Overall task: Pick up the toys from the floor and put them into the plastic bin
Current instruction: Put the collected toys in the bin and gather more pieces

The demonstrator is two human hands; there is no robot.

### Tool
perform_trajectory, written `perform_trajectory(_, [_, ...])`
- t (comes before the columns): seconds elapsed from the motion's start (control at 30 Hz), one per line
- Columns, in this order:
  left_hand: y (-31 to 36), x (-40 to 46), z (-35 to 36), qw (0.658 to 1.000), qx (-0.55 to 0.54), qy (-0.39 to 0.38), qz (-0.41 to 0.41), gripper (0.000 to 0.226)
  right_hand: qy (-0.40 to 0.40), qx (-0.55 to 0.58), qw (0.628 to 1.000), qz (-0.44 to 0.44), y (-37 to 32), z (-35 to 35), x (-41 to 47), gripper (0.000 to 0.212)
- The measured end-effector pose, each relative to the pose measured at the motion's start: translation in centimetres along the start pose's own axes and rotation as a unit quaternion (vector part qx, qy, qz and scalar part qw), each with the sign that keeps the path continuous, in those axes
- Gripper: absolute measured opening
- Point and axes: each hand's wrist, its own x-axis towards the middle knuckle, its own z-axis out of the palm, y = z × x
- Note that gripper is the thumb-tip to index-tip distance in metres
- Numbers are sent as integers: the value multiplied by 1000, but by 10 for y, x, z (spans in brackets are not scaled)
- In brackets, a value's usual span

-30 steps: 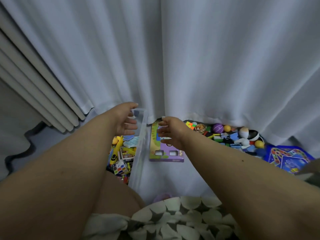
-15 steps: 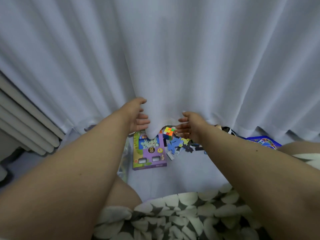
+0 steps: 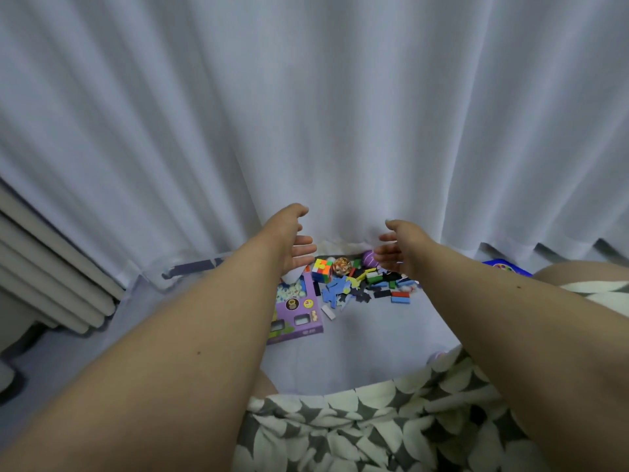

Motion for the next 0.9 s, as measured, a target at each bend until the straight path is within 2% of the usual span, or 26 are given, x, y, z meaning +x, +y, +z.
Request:
perform_trajectory(0.43, [-30, 83, 17, 998, 8, 12, -65, 43, 67, -83, 992, 66, 23, -17, 58, 41])
perform_trajectory(0.6, [-56, 128, 33, 994, 28, 2, -109, 48, 84, -113, 987, 81, 37, -30, 101, 45])
perform_trajectory(0.8, [-96, 187, 53, 985, 101, 6, -140, 33, 86, -232, 963, 110, 74, -44, 156, 40])
perform_trajectory(0.9, [-124, 215, 61, 974, 180, -16, -133, 40, 62, -339, 934, 98, 96, -51, 179, 37])
